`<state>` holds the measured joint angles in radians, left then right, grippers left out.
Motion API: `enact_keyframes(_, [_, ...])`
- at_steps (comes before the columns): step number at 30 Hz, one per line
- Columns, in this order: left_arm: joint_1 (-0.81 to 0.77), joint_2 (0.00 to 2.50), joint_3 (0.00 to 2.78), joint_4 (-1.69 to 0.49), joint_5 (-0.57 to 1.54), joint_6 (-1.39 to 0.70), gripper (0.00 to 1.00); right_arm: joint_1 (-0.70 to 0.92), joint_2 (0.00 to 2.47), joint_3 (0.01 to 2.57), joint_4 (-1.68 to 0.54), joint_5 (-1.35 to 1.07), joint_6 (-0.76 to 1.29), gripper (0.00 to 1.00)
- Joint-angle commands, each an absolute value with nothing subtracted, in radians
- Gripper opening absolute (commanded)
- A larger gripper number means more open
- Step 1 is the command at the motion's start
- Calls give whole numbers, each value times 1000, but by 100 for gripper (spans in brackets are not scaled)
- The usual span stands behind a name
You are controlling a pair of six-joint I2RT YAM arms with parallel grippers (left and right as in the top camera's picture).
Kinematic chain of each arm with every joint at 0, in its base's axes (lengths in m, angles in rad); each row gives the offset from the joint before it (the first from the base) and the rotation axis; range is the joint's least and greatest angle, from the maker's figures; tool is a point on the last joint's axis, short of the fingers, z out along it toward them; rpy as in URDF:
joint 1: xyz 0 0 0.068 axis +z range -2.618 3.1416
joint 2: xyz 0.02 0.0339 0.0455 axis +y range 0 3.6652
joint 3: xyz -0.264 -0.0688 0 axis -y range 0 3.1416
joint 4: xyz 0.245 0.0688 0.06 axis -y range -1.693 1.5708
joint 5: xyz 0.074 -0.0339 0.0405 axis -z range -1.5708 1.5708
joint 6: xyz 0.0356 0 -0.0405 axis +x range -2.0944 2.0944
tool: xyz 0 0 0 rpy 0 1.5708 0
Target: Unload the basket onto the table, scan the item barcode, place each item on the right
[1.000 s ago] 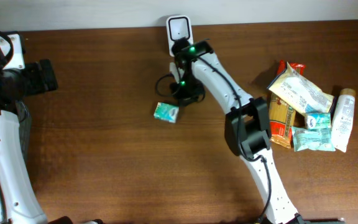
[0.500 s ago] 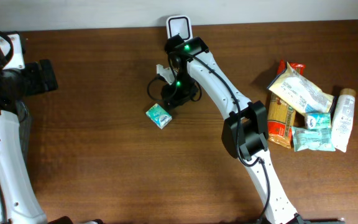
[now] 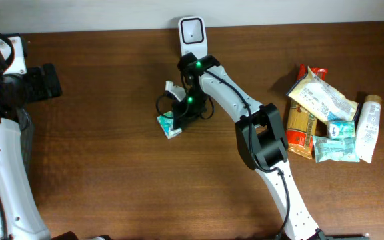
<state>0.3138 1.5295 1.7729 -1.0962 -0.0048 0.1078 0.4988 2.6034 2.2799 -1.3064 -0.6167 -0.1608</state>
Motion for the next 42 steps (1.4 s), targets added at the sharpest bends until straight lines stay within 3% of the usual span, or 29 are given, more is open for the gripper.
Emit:
enact_keyframes(1, [317,1525,1777,-1094,-7,99,99,501,2589,2271,-1314,-611,-114,4])
enact_keyframes(4, [317,1525,1777,-1094,-7,99,99,470,2554,2298,-1377,-707,-141,4])
enact_keyframes(11, [317,1525,1777,-1094,-7,99,99,298,2341,2302,-1699,-1236,-624,4])
enact_keyframes(18, [317,1525,1777,-1094,-7,99,99,93,2282,2302,-1699,-1546,-559,4])
enact_keyframes(30, [317,1525,1777,-1094,-7,99,99,19,2282,2302,-1698,-1548,-519,4])
enact_keyframes(34, [317,1525,1777,-1094,-7,99,99,35,2282,2316,-1680,-1453,-474,4])
enact_keyframes(36, [317,1525,1777,-1094,-7,99,99,46,2282,2354,-1598,-1216,-330,4])
enact_keyframes(37, [317,1525,1777,-1094,-7,99,99,72,2282,2378,-1532,-983,-201,4])
enact_keyframes(42, [317,1525,1777,-1094,-7,99,99,197,2282,2518,-1465,-451,10,4])
